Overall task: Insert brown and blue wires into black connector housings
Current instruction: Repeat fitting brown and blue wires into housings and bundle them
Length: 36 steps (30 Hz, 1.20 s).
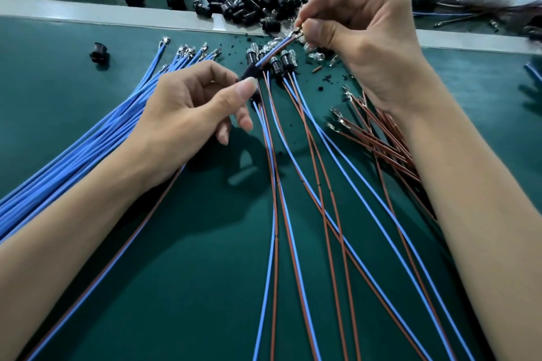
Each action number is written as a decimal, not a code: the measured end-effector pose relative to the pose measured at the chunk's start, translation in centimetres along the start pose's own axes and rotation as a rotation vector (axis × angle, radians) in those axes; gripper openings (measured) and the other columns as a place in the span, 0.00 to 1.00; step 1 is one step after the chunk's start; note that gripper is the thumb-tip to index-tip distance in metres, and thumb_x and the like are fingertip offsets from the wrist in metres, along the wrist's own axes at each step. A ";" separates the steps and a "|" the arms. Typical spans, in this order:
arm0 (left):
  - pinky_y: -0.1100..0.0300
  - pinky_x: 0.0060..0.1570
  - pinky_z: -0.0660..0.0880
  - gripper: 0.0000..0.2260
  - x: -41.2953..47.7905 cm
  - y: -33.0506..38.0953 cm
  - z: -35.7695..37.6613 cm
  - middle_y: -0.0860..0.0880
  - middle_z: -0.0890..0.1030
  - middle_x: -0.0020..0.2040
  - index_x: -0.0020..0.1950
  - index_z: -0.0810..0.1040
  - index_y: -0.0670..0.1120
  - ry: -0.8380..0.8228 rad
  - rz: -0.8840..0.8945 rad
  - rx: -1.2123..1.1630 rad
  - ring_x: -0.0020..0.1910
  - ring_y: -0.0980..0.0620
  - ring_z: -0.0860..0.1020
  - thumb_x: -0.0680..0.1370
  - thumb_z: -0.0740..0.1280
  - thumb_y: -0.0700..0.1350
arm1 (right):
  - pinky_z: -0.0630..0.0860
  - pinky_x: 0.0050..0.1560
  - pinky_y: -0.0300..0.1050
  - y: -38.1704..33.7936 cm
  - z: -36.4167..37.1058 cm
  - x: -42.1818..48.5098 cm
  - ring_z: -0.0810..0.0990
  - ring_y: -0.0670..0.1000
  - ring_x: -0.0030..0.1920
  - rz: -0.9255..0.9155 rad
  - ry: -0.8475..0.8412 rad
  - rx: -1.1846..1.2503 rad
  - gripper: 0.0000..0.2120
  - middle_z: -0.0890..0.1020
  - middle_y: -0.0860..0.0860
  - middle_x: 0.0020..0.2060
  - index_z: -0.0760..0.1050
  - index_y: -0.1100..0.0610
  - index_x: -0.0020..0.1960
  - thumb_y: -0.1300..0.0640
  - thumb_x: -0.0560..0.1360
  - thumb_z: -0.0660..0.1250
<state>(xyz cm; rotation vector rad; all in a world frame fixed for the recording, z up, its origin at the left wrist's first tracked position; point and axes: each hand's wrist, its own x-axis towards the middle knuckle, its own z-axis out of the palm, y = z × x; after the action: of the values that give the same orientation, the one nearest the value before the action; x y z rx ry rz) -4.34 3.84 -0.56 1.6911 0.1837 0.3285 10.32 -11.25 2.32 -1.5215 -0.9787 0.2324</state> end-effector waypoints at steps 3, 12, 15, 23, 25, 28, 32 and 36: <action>0.69 0.27 0.69 0.10 0.0 0.0 0.1 0.51 0.82 0.31 0.41 0.76 0.46 -0.034 0.001 0.086 0.22 0.56 0.71 0.73 0.64 0.53 | 0.76 0.45 0.36 0.0 0.2 -0.1 0.81 0.43 0.42 -0.005 -0.014 -0.007 0.08 0.82 0.51 0.41 0.77 0.57 0.48 0.68 0.72 0.69; 0.69 0.27 0.70 0.10 -0.1 -0.2 0.2 0.53 0.82 0.30 0.41 0.78 0.46 -0.026 0.039 0.142 0.22 0.55 0.71 0.74 0.65 0.51 | 0.75 0.45 0.35 0.2 1.4 -0.1 0.81 0.43 0.41 0.004 -0.087 -0.034 0.13 0.82 0.51 0.40 0.77 0.57 0.51 0.70 0.71 0.70; 0.68 0.26 0.70 0.10 -0.2 -0.1 0.2 0.53 0.82 0.30 0.40 0.78 0.47 -0.015 0.047 0.149 0.22 0.55 0.71 0.75 0.65 0.51 | 0.75 0.45 0.35 0.3 2.2 -0.1 0.81 0.41 0.40 0.009 -0.125 -0.032 0.13 0.81 0.51 0.39 0.77 0.59 0.51 0.71 0.70 0.70; 0.69 0.27 0.70 0.11 -0.3 -0.2 0.1 0.53 0.82 0.30 0.39 0.78 0.45 -0.020 0.044 0.155 0.22 0.56 0.72 0.75 0.64 0.51 | 0.75 0.44 0.33 0.8 3.3 -0.4 0.81 0.41 0.40 0.045 -0.188 0.037 0.13 0.81 0.49 0.38 0.77 0.56 0.47 0.72 0.69 0.70; 0.70 0.27 0.70 0.10 -0.4 -0.2 0.1 0.54 0.82 0.30 0.39 0.78 0.45 -0.025 0.050 0.163 0.22 0.57 0.72 0.75 0.64 0.51 | 0.75 0.44 0.34 0.7 3.2 -0.4 0.81 0.42 0.40 0.051 -0.196 0.059 0.13 0.81 0.50 0.38 0.78 0.57 0.46 0.73 0.69 0.70; 0.71 0.27 0.69 0.10 -0.5 -0.2 0.1 0.55 0.81 0.29 0.40 0.77 0.46 -0.032 0.050 0.167 0.22 0.58 0.71 0.74 0.63 0.51 | 0.76 0.45 0.35 0.6 3.2 -0.4 0.82 0.43 0.40 0.064 -0.222 0.105 0.13 0.82 0.46 0.36 0.78 0.57 0.44 0.73 0.68 0.71; 0.71 0.25 0.65 0.10 -0.6 -0.3 0.1 0.54 0.75 0.23 0.38 0.77 0.48 -0.010 0.049 0.151 0.21 0.59 0.67 0.75 0.63 0.52 | 0.76 0.47 0.37 0.2 3.0 -0.5 0.81 0.44 0.41 0.096 -0.263 0.095 0.12 0.82 0.49 0.38 0.78 0.57 0.47 0.71 0.69 0.70; 0.72 0.23 0.61 0.12 -0.5 -0.3 0.1 0.54 0.70 0.20 0.36 0.77 0.48 -0.001 0.068 0.149 0.20 0.59 0.64 0.76 0.62 0.53 | 0.77 0.57 0.45 -0.3 2.3 -0.7 0.82 0.50 0.49 0.181 -0.395 0.058 0.11 0.83 0.54 0.46 0.78 0.59 0.53 0.64 0.71 0.72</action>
<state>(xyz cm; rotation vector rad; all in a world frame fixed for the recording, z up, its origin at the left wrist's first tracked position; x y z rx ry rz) -4.76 3.65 -0.90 1.8481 0.1534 0.3726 8.22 -10.07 1.83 -1.5425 -1.1294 0.7057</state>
